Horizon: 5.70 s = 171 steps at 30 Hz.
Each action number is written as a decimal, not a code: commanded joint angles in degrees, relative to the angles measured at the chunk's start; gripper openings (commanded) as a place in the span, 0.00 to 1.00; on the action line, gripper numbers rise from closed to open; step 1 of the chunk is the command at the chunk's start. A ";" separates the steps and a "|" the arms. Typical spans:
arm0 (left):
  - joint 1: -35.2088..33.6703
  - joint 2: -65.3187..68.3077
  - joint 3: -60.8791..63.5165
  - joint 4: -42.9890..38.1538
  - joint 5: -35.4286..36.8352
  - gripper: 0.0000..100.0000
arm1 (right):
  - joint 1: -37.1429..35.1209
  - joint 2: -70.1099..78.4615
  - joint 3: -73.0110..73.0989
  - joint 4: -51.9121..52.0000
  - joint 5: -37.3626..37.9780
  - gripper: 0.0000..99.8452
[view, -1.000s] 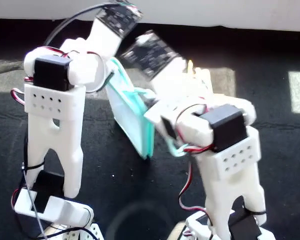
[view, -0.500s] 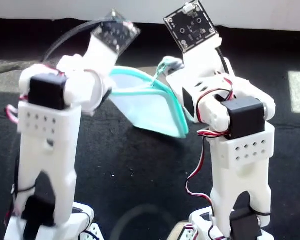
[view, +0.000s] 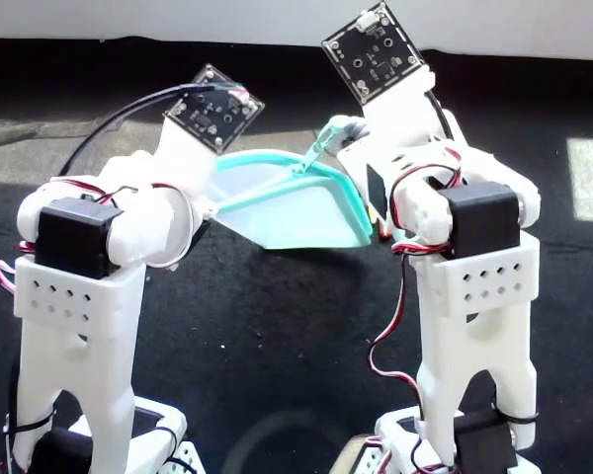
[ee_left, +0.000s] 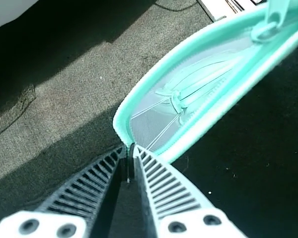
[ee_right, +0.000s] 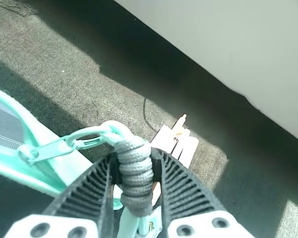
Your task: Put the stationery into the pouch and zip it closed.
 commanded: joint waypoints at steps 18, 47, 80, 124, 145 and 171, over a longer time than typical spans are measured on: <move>-9.19 -1.10 -0.75 -5.63 5.01 0.01 | -4.62 -8.57 -0.48 11.03 0.79 0.01; -6.02 -0.57 5.05 -7.03 10.20 0.01 | -16.22 -6.64 -7.52 16.04 -9.23 0.30; -5.93 11.21 7.34 -17.23 13.19 0.01 | 6.81 16.22 3.74 -2.33 -18.55 0.23; -2.59 17.19 -1.98 -8.44 15.30 0.01 | 4.97 84.70 -49.89 -5.41 -18.64 0.18; -2.59 17.19 -1.98 -8.79 15.30 0.01 | 5.41 68.97 -49.54 6.20 -13.45 0.01; -2.59 17.19 -1.98 -8.53 15.21 0.01 | 6.99 73.01 -47.34 17.63 -4.75 0.01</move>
